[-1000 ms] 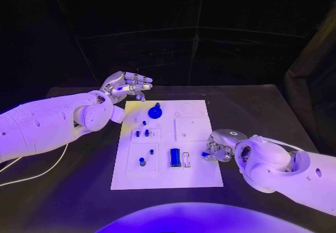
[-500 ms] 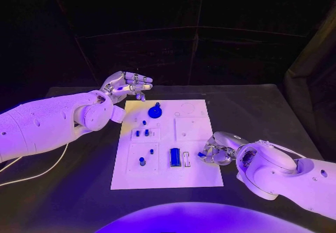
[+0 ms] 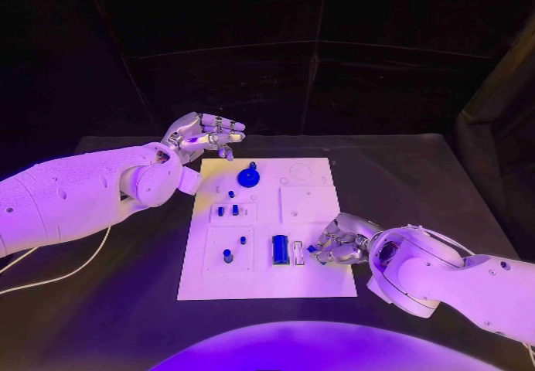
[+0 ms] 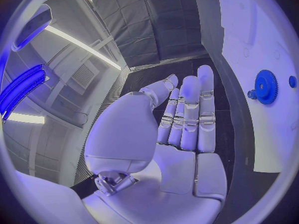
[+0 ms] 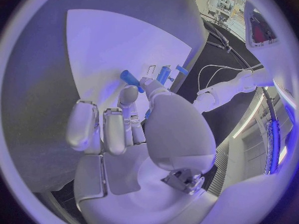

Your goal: Assemble the parts on the task board

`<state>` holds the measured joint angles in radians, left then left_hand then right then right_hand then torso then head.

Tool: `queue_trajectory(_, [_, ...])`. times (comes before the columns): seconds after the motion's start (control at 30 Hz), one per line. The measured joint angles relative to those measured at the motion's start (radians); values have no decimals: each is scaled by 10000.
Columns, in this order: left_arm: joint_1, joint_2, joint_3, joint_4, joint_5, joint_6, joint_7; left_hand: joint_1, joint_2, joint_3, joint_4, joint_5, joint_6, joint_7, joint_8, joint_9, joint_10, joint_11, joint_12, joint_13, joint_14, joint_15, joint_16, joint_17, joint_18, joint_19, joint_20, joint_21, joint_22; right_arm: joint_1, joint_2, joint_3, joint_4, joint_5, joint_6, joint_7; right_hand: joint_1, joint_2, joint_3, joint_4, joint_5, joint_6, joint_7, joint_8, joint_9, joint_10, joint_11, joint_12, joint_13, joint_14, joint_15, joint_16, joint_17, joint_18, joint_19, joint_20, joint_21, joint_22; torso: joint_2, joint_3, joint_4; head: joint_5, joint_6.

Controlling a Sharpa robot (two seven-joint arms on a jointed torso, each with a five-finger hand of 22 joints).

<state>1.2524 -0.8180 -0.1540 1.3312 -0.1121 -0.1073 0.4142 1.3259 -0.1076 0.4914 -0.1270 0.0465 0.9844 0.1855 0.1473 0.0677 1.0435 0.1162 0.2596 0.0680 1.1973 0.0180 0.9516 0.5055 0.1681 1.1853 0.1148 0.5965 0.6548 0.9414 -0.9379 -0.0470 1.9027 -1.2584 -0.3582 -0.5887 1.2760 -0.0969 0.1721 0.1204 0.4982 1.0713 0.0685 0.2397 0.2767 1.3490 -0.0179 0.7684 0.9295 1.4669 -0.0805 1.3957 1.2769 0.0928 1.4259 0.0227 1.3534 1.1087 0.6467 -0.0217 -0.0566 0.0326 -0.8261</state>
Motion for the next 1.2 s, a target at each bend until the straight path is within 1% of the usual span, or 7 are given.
queue_trajectory(0.23, [0, -6, -1, 12, 0, 6, -7, 0, 0, 0, 0, 0, 0, 0, 0, 0, 0, 0, 0, 0, 0, 0, 0, 1, -1, 0, 0, 0, 0, 0, 286, -1, -62, 281, -100, 10, -460, -147, 154, 147, 109, 174, -75, 1, 76, 198, -18, 299, 257, 0, 0, 0, 101, -1, 2, -2, 0, 54, 5, 9, -10, 19, -24])
queue_trajectory(0.6, [0, -19, -1, 21, 0, 13, -16, 0, 0, 0, 0, 0, 0, 0, 0, 0, 0, 0, 0, 0, 0, 0, 0, 1, -1, 0, 0, 0, 0, 0, 431, 0, -67, 279, -685, 190, -619, -121, 139, 276, 157, 241, -78, 1, 110, 269, -18, 359, 329, 0, 0, 42, 163, 0, 35, -35, 42, 99, 7, 14, -26, 56, -69])
queue_trajectory(0.63, [0, -19, -1, 21, 0, 15, -17, 0, 0, 0, 0, 0, 0, 0, 0, 0, 0, 0, 0, 0, 0, 0, 0, 1, -1, 0, 0, 0, 0, 0, 451, 0, -74, 274, -704, 196, -684, -186, 148, 290, 193, 242, -78, 2, 116, 269, -18, 359, 329, 0, 0, 41, 163, -1, 35, -36, 41, 99, 7, 14, -26, 57, -71])
queue_trajectory(0.7, [0, -19, -1, 21, 0, 19, -20, 0, 0, 0, 0, 0, 0, 0, 0, 0, 0, 0, 0, 0, 0, 0, 0, 1, 0, 0, 0, 0, 1, 0, 499, 0, -108, 250, -717, 202, -739, -129, 109, 329, 193, 294, -131, 1, 127, 304, -53, 359, 320, 0, 0, 41, 163, 0, 35, -35, 41, 99, 3, 14, -26, 57, -75])
queue_trajectory(0.77, [0, -19, -1, 21, 0, 22, -23, 0, 0, 0, 0, 0, 0, 0, 0, 0, 0, 0, -1, 0, 0, 0, 0, 1, -1, 0, 0, 0, 0, 0, 533, 1, -144, 218, -714, 202, -803, -176, 128, 365, 193, 344, -110, 52, 158, 304, -53, 202, 189, -37, -37, 41, 181, -1, 35, -35, 41, 99, 0, 14, -26, 48, -82])
queue_trajectory(0.9, [1, -17, -1, 26, 0, 31, -31, 0, 0, 0, 0, 0, 0, 0, 0, 0, 0, 0, 0, 0, 0, 0, 0, 1, -1, 0, 0, 0, 1, 0, 614, 2, -252, 121, -625, 156, -854, -145, 109, 383, 8, 421, -186, 69, 205, 304, -53, -135, -89, 0, -75, 88, 222, 0, 71, -72, 41, 110, -3, 10, -22, 41, -86])
queue_trajectory(1.2, [2, -28, -1, 41, 0, 54, -63, 0, 0, 0, 0, 0, 0, 0, 0, 0, 0, 0, -1, 0, 0, 0, 0, 2, -1, 0, 0, 0, 0, 2, 802, 2, -436, -138, -16, -104, -854, -145, 83, 408, -42, 421, -186, 119, 218, 303, -53, -174, -154, 0, -75, 88, 234, 0, 71, -71, 41, 124, -5, 5, -15, 69, -119])
